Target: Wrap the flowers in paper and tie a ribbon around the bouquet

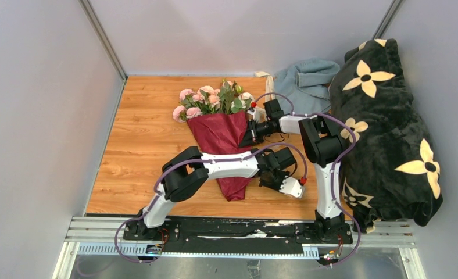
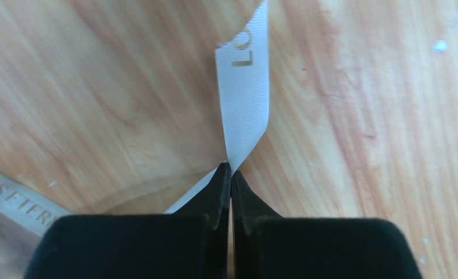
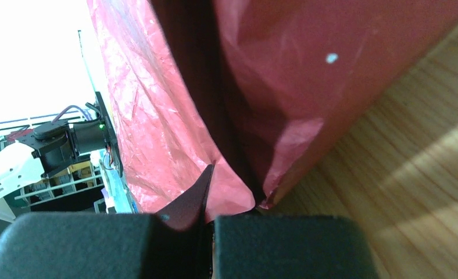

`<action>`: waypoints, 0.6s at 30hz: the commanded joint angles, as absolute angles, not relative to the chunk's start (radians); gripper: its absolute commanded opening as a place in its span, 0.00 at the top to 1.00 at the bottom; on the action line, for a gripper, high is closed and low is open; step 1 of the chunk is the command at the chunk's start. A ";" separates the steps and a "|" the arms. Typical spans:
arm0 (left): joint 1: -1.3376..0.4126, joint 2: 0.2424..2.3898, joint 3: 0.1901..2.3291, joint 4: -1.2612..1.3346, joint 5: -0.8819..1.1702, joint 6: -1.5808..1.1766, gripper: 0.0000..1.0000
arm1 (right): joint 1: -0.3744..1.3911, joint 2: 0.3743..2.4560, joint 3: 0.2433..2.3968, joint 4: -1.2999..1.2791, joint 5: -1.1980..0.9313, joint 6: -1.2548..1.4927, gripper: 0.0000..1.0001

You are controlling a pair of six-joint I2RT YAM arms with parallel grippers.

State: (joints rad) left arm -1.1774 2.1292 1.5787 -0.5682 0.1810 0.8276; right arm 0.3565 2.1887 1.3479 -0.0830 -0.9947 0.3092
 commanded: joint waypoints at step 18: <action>-1.000 1.398 0.711 -0.932 0.132 0.870 1.00 | 0.352 1.881 1.415 -0.252 -0.769 0.441 1.00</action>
